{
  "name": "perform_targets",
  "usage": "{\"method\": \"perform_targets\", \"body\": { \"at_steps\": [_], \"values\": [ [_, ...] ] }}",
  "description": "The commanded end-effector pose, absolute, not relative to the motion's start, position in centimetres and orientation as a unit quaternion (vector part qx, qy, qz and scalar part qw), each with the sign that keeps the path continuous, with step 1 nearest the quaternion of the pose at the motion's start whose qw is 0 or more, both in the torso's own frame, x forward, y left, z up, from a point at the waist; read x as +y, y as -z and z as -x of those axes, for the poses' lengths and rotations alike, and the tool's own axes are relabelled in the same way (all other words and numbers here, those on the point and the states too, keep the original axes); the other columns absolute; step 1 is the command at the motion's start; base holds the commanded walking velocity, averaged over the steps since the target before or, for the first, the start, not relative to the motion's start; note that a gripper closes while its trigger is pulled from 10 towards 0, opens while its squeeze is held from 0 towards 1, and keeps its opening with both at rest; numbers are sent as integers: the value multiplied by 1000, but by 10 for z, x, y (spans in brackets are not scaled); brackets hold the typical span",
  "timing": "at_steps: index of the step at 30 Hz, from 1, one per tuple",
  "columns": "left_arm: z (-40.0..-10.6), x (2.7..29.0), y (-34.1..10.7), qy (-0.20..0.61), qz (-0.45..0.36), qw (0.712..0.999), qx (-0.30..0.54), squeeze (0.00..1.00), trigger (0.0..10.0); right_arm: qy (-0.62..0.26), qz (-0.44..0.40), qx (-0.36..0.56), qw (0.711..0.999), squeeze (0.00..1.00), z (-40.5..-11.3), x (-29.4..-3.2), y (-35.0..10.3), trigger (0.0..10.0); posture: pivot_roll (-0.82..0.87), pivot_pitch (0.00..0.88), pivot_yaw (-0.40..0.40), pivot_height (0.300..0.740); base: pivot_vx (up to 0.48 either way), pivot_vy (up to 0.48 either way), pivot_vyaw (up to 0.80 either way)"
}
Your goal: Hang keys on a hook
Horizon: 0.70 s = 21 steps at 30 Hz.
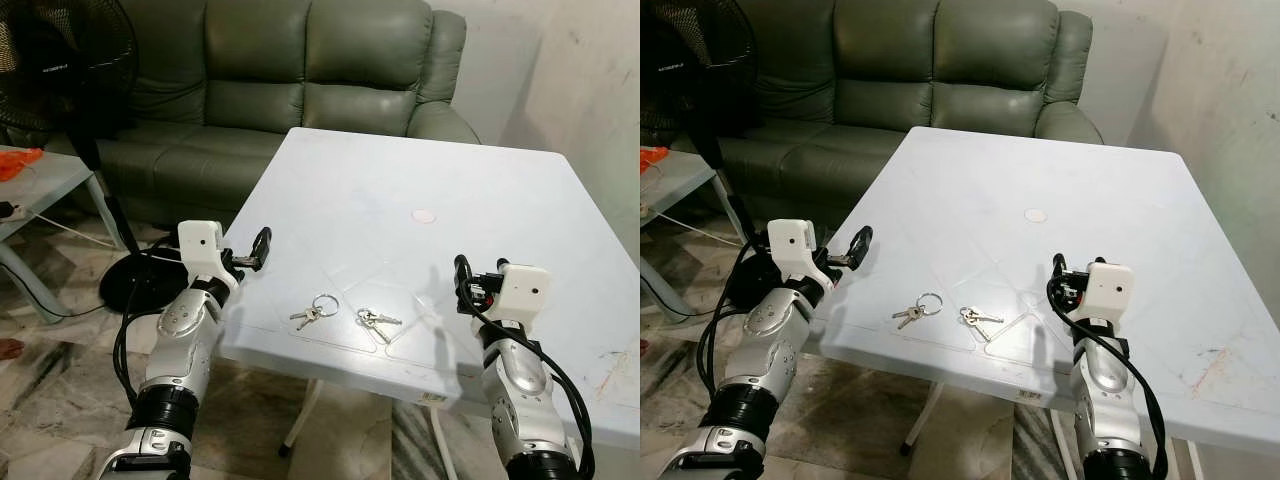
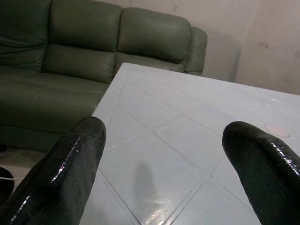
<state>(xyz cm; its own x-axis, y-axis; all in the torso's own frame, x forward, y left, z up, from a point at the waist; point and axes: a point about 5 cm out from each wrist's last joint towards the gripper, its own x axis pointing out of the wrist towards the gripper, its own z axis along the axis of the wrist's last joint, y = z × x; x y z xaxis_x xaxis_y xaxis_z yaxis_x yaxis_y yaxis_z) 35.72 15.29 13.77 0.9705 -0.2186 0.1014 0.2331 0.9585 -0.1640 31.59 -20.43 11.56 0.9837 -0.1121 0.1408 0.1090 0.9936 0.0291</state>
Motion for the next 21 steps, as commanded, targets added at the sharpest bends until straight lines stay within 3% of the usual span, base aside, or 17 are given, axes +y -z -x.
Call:
{"method": "perform_targets", "body": {
  "at_steps": [1,10,11,12,13,14,17,18,19,20,21],
  "values": [
    [-360,156,-143,110,87,989,-50,0,10000,54,-10,-77,996,0,-317,-204,-121,10000,1,0,-22,740,0,0,0],
    [-360,156,-143,110,87,989,-51,0,10000,54,-4,-79,995,0,-317,-204,-121,10000,0,0,0,740,0,0,0],
    [-356,154,-139,115,87,989,-46,0,10000,55,-24,-78,995,1000,-314,-203,-118,10000,5,0,-38,740,0,0,0],
    [-355,154,-137,115,88,988,-44,0,10000,60,-30,-72,995,1000,-313,-203,-115,10000,4,0,-39,740,0,0,0],
    [-355,154,-137,115,88,988,-44,0,10000,61,-27,-71,995,686,-313,-203,-115,10000,4,0,-39,740,0,0,0],
    [-355,154,-137,115,88,988,-44,0,10000,60,-28,-69,995,0,-313,-203,-115,10000,5,0,-39,740,0,0,0],
    [-355,154,-138,114,89,988,-45,0,10000,59,-31,-66,996,0,-314,-203,-114,10000,4,0,-39,740,0,0,0],
    [-356,154,-138,114,90,988,-45,0,10000,53,-41,-74,995,165,-313,-203,-116,10000,4,0,-39,740,0,0,0],
    [-356,154,-138,114,90,988,-45,0,10000,53,-44,-80,994,678,-313,-203,-117,10000,4,0,-39,740,0,0,0],
    [-356,154,-138,115,90,988,-46,0,10000,56,-45,-84,994,1000,-313,-203,-118,10000,4,0,-38,740,0,0,0],
    [-356,154,-138,115,90,988,-46,0,10000,57,-45,-82,994,1000,-313,-204,-118,10000,3,0,-38,740,0,0,0]
  ]
}}
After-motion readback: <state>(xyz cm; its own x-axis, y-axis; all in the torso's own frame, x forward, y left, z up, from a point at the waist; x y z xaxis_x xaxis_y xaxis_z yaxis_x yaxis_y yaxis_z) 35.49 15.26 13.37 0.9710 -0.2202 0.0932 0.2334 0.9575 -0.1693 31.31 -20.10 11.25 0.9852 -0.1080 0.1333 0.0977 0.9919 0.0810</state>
